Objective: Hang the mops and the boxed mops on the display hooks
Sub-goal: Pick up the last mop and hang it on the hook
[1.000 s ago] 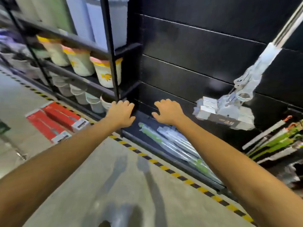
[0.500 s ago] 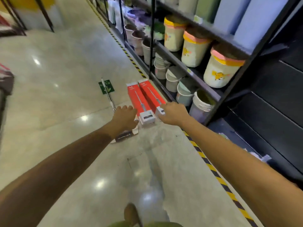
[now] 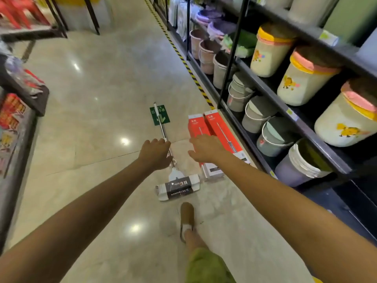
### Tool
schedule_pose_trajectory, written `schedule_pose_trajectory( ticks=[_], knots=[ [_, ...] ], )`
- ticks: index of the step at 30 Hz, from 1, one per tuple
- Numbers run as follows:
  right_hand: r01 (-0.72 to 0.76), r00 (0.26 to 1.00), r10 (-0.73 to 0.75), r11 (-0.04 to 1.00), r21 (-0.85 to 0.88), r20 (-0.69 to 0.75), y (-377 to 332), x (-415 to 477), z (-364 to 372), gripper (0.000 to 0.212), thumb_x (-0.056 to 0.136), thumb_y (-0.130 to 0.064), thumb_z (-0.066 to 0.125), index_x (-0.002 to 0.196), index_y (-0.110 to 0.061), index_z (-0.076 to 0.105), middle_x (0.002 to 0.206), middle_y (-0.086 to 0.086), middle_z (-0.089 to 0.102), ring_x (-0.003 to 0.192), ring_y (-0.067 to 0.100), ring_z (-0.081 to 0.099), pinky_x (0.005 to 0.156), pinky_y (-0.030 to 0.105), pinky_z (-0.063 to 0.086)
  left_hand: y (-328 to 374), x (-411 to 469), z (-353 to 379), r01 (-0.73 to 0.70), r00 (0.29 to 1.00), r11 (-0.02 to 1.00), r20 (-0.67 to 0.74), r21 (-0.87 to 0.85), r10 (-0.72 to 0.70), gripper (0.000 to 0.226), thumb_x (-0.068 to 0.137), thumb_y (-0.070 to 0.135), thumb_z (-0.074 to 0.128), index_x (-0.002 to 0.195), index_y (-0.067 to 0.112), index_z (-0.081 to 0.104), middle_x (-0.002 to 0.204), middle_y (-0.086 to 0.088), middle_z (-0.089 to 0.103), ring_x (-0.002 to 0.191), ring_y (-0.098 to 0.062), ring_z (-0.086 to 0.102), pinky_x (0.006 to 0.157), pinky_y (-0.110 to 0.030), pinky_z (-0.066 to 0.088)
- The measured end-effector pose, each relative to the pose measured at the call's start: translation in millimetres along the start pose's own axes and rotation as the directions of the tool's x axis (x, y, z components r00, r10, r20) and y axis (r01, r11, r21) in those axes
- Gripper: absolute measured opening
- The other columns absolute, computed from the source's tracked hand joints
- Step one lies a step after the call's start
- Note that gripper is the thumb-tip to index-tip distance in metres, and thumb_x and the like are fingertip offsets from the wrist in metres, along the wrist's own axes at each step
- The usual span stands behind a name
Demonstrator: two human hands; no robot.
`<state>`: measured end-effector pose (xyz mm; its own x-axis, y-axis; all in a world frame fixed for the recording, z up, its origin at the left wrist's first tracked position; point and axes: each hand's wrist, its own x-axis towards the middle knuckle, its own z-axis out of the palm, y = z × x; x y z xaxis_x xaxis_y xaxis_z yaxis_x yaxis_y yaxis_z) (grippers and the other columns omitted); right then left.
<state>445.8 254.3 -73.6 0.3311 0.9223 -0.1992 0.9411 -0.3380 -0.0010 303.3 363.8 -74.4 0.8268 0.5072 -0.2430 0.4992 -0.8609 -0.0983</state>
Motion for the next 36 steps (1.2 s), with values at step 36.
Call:
schedule_pose_trajectory(
  ticks=[36],
  knots=[
    [-0.191, 0.902, 0.086, 0.958, 0.214, 0.422, 75.4, 796.6, 270.4, 0.04, 0.094, -0.029, 0.044, 0.13, -0.012, 0.05, 0.124, 0.008, 0.056, 0.112, 0.027, 0.05, 0.09, 0.035, 0.038, -360.8, 708.0, 304.6, -0.029, 0.919, 0.988, 0.385, -0.149, 0.085, 0.051, 0.094, 0.034, 0.049, 0.139, 0.012, 0.04, 0.144, -0.01, 0.042, 0.131, -0.029, 0.04, 0.108, -0.041, 0.029]
  ],
)
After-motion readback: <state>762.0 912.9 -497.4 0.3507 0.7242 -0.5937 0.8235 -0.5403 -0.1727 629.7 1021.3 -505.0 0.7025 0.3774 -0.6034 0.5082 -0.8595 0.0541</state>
